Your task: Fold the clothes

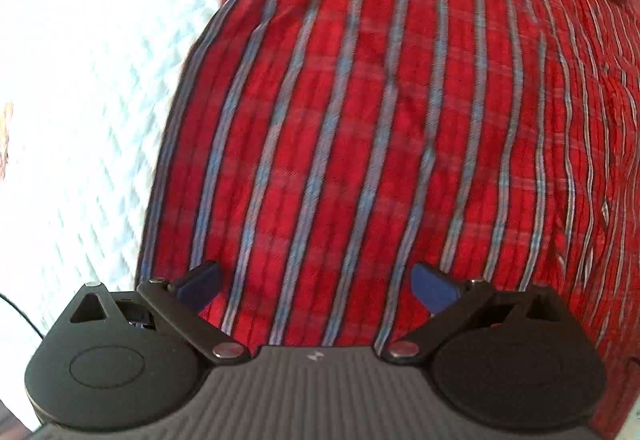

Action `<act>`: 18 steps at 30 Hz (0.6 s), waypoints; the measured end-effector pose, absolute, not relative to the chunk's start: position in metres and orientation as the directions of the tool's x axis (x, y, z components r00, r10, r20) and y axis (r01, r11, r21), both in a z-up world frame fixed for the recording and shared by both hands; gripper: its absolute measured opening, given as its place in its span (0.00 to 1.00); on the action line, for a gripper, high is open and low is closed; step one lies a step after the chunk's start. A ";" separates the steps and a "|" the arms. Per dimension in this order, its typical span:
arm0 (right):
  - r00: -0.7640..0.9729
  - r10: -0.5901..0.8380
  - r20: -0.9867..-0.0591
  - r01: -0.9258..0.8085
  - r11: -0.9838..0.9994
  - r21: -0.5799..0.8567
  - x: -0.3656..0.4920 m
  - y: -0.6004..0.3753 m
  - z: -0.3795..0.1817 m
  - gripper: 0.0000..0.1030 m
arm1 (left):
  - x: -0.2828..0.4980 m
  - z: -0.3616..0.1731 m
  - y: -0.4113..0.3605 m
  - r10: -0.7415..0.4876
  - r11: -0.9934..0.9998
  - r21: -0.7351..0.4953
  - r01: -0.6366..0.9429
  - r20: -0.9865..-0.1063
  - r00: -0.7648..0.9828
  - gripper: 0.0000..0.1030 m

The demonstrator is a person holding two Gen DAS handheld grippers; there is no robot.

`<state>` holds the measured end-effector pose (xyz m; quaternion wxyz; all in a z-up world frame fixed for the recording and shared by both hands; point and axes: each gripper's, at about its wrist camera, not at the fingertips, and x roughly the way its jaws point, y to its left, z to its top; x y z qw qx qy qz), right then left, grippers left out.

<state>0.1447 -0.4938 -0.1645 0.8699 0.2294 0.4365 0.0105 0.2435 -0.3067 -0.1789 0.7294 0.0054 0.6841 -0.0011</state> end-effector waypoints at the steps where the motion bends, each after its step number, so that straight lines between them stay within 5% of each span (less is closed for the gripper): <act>1: 0.609 0.186 -0.771 0.220 0.894 0.390 0.134 -0.501 -0.162 0.06 | 0.242 -0.181 -0.303 -0.007 1.000 -0.006 0.014 -0.998 0.064 1.00; 5: 0.581 0.054 -0.812 0.260 0.933 0.248 0.101 -0.492 -0.135 0.19 | 0.236 -0.186 -0.306 0.013 0.999 0.017 0.040 -0.996 0.086 1.00; 9: 0.578 0.223 -0.785 0.157 0.913 0.376 0.091 -0.458 -0.141 0.39 | 0.227 -0.185 -0.306 0.022 0.998 0.028 0.050 -0.993 0.115 1.00; 14: 0.476 0.217 -0.853 0.215 0.911 0.352 0.053 -0.440 -0.157 0.38 | 0.215 -0.182 -0.300 0.006 0.998 0.015 0.064 -0.991 0.131 1.00; 18: 0.496 0.219 -0.840 0.100 0.947 0.305 0.063 -0.421 -0.133 0.40 | 0.201 -0.171 -0.299 -0.019 0.997 -0.009 0.076 -0.991 0.135 1.00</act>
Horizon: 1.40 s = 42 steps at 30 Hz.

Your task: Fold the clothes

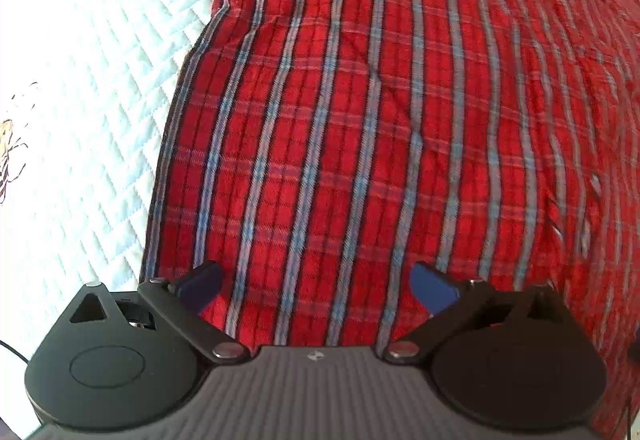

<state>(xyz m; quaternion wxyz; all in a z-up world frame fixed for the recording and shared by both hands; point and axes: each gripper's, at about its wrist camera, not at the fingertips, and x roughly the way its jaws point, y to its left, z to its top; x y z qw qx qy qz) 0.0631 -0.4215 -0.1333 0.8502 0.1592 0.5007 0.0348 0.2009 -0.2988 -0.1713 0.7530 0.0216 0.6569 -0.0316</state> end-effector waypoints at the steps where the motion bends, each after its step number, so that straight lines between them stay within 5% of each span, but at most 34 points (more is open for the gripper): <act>1: 0.518 0.237 -0.822 0.081 0.943 0.322 0.069 -0.418 -0.133 0.41 | 0.197 -0.168 -0.299 -0.031 0.997 -0.020 0.080 -0.990 0.135 1.00; 3: 0.551 0.277 -0.787 0.055 0.929 0.365 0.080 -0.409 -0.136 0.51 | 0.186 -0.171 -0.303 -0.032 0.993 -0.017 0.114 -0.991 0.127 1.00; 11: 0.500 0.376 -0.780 0.042 0.889 0.455 0.082 -0.399 -0.149 0.52 | 0.181 -0.159 -0.303 -0.035 0.991 -0.017 0.132 -0.990 0.138 0.96; 17: 0.711 0.213 -0.671 0.066 0.929 0.365 0.161 -0.422 -0.123 0.53 | 0.231 -0.152 -0.323 0.012 0.992 0.036 0.121 -0.982 0.191 0.97; 19: 0.766 0.162 -0.622 0.106 0.922 0.372 0.187 -0.432 -0.125 0.62 | 0.243 -0.167 -0.328 0.058 0.992 0.075 0.105 -0.986 0.156 0.97; 25: 0.672 0.199 -0.713 0.183 0.888 0.421 0.184 -0.431 -0.170 0.67 | 0.234 -0.182 -0.328 0.070 0.993 0.084 0.081 -0.983 0.168 1.00; 30: 0.762 0.131 -0.635 0.160 0.911 0.379 0.173 -0.432 -0.138 0.65 | 0.235 -0.182 -0.320 0.058 0.995 0.070 0.076 -0.985 0.161 1.00; 34: 0.603 0.124 -0.788 0.245 0.911 0.331 0.183 -0.432 -0.175 0.64 | 0.231 -0.180 -0.317 0.060 0.995 0.073 0.073 -0.983 0.171 1.00; 42: 0.687 0.080 -0.722 0.162 0.952 0.260 0.159 -0.430 -0.139 0.64 | 0.216 -0.175 -0.315 0.041 0.996 0.057 0.069 -0.977 0.209 1.00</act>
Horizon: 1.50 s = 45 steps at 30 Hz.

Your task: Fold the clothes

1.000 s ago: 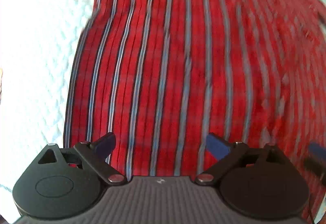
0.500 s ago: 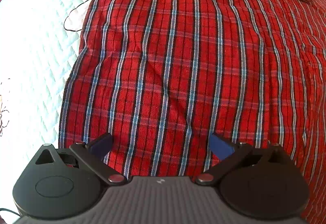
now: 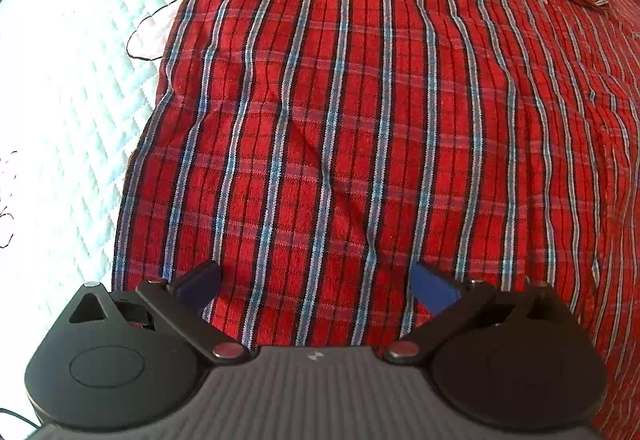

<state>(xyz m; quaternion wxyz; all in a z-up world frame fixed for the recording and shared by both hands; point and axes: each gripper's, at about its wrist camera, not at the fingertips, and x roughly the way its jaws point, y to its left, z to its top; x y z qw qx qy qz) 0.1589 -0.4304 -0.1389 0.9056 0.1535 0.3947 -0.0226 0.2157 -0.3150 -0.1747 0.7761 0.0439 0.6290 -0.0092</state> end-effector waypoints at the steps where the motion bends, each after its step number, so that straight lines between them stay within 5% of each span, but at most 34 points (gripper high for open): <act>1: 0.656 0.089 -0.750 0.164 0.952 0.257 0.164 -0.430 -0.147 0.64 | 0.214 -0.173 -0.315 0.038 0.996 0.054 0.069 -0.976 0.216 1.00; 5: 0.557 0.179 -0.811 0.113 0.951 0.288 0.173 -0.414 -0.155 0.63 | 0.196 -0.172 -0.304 0.014 0.997 0.030 0.065 -0.971 0.238 1.00; 11: 0.679 0.209 -0.704 -0.129 0.978 0.166 0.215 -0.371 -0.117 0.65 | 0.186 -0.175 -0.300 0.013 0.996 0.036 0.087 -0.968 0.250 1.00; 17: 0.566 0.148 -0.811 0.050 0.976 0.213 0.279 -0.387 -0.170 0.65 | 0.162 -0.166 -0.302 0.005 0.996 0.029 0.084 -0.962 0.272 1.00; 28: 0.692 0.175 -0.700 0.019 0.965 0.260 0.287 -0.358 -0.140 0.66 | 0.153 -0.165 -0.231 -0.196 0.980 -0.198 0.026 -0.932 0.304 0.96; 31: 0.718 0.183 -0.671 0.009 0.962 0.272 0.279 -0.352 -0.132 0.66 | 0.155 -0.163 -0.231 -0.184 0.983 -0.170 0.071 -0.925 0.332 0.92; 40: 0.744 0.017 -0.668 0.246 0.923 0.297 0.195 -0.416 -0.123 0.66 | 0.161 -0.130 -0.356 -0.408 0.879 -0.331 0.342 -0.895 0.183 0.89; 45: 0.710 -0.155 -0.687 0.426 0.871 0.245 0.138 -0.473 -0.115 0.72 | 0.123 -0.130 -0.430 -0.381 0.814 -0.277 0.511 -0.918 0.109 0.89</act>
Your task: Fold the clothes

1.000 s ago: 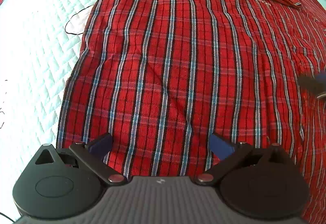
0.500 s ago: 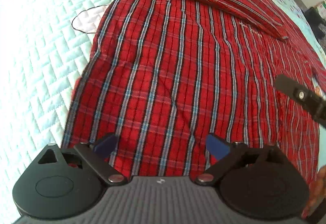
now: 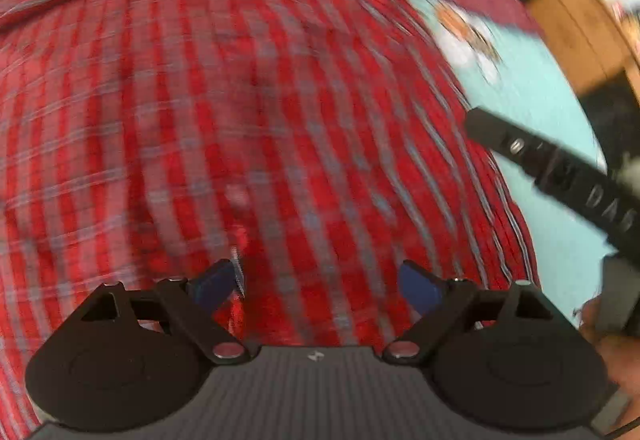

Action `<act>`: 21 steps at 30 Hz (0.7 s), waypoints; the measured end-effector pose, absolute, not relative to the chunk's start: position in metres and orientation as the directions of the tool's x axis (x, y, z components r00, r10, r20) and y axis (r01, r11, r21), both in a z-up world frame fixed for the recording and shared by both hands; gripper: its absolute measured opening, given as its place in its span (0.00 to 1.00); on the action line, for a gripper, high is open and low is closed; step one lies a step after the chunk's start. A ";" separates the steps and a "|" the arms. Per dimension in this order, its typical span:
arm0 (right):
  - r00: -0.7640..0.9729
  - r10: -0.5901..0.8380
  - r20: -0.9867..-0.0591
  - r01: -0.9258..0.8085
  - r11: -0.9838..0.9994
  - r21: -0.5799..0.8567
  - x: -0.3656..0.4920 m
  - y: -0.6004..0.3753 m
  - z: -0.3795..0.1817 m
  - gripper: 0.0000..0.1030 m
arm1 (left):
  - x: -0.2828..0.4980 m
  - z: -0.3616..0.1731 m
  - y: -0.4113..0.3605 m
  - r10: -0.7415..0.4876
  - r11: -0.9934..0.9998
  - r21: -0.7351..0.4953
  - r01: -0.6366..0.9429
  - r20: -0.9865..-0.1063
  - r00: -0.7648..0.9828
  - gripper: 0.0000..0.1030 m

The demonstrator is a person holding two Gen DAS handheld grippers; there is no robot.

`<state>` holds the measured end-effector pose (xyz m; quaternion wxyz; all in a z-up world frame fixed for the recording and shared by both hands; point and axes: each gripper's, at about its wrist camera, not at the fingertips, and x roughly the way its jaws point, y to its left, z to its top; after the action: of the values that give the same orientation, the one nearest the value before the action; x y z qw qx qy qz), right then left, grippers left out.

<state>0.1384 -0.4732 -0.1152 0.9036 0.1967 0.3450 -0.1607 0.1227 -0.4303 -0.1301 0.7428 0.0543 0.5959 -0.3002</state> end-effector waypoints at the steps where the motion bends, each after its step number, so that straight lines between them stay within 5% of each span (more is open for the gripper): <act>1: 0.699 -0.181 -0.692 0.455 0.859 0.235 0.130 -0.483 -0.117 0.72 | 0.125 -0.134 -0.441 -0.379 0.807 -0.272 0.524 -0.919 0.105 0.89; 12: 0.661 -0.184 -0.728 0.586 0.732 0.347 0.073 -0.530 -0.156 0.72 | 0.143 -0.152 -0.509 -0.311 0.792 -0.214 0.572 -0.947 0.077 0.91; 21: 0.678 -0.113 -0.726 0.506 0.788 0.350 0.066 -0.527 -0.157 0.72 | 0.144 -0.160 -0.521 -0.240 0.806 -0.131 0.577 -0.964 0.117 0.92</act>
<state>0.0660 -0.5270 -0.1572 0.8744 0.2729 0.3601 -0.1771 0.1436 -0.5208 -0.1595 0.7342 0.1393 0.6035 -0.2781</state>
